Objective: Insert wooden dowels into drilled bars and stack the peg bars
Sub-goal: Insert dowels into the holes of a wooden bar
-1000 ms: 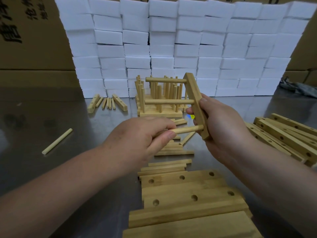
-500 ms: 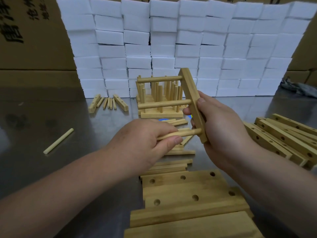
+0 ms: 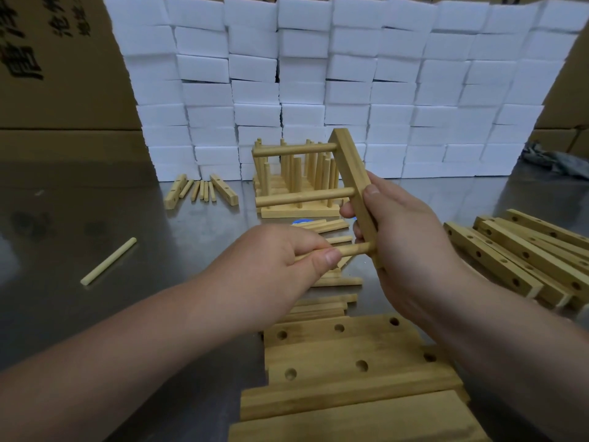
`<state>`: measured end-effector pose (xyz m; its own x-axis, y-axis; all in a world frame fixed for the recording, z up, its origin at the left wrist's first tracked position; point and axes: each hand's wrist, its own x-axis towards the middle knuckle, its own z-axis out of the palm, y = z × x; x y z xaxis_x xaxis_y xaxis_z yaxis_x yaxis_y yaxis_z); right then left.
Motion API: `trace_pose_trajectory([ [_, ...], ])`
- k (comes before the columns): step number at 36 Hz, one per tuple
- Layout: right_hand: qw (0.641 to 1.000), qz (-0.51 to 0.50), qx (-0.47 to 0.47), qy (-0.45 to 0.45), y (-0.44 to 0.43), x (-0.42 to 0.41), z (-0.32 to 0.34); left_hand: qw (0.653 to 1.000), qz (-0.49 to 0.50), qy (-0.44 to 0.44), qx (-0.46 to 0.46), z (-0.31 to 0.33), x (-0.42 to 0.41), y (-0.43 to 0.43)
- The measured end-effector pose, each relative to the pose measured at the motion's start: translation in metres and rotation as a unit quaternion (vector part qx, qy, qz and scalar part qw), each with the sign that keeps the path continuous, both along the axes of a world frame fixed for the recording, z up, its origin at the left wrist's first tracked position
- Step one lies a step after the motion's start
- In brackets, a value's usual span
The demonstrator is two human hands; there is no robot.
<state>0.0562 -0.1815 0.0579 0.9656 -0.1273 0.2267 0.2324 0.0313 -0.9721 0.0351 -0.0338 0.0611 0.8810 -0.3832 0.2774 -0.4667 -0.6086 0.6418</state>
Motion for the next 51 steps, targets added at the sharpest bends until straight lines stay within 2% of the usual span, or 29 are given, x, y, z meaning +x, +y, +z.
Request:
trace_pose_trajectory([
  [4,0.999,-0.002,-0.019,-0.027,0.0,-0.003,0.002,0.996,-0.011,0.076,-0.052,0.002,-0.001,-0.002],
  [11,0.999,-0.025,-0.035,-0.013,0.003,-0.004,-0.004,0.976,-0.018,0.177,-0.128,0.002,0.0,-0.004],
  [16,0.997,-0.014,-0.065,-0.024,0.002,-0.005,0.002,0.96,-0.029,0.233,-0.149,0.007,-0.001,-0.003],
  [18,0.996,0.001,-0.079,-0.038,0.0,-0.006,0.009,0.972,-0.022,0.206,-0.112,0.011,-0.003,-0.003],
  [20,0.994,0.007,-0.092,-0.052,-0.001,-0.008,0.015,0.994,0.006,0.11,-0.024,0.015,-0.005,-0.004],
  [22,0.995,0.002,-0.088,-0.055,-0.001,-0.009,0.018,0.998,0.042,-0.009,0.038,0.017,-0.007,-0.003],
  [26,0.998,-0.01,-0.058,-0.018,-0.001,-0.004,0.017,0.975,0.066,-0.172,0.127,0.021,-0.012,0.001],
  [29,0.999,-0.008,-0.037,0.007,-0.002,-0.002,0.014,0.957,0.049,-0.235,0.162,0.017,-0.01,0.001],
  [35,0.999,-0.011,-0.037,0.002,0.003,-0.004,0.008,0.961,0.013,-0.239,0.14,0.009,-0.007,0.0],
  [37,0.999,-0.019,-0.051,0.001,0.004,-0.004,0.004,0.968,0.012,-0.212,0.135,0.005,-0.008,-0.001],
  [40,0.997,-0.03,-0.073,-0.021,0.002,-0.005,0.003,0.987,0.013,-0.147,0.067,0.003,-0.01,-0.002],
  [42,0.997,-0.029,-0.062,-0.031,0.001,-0.005,0.004,0.989,0.01,-0.143,0.04,0.004,-0.01,-0.002],
  [47,0.996,-0.035,-0.076,-0.013,0.002,-0.001,-0.001,0.989,0.016,-0.138,0.054,0.003,-0.009,-0.001],
  [51,0.991,-0.018,-0.129,-0.032,-0.002,-0.002,0.005,0.99,0.028,-0.133,0.049,0.003,-0.007,-0.004],
])
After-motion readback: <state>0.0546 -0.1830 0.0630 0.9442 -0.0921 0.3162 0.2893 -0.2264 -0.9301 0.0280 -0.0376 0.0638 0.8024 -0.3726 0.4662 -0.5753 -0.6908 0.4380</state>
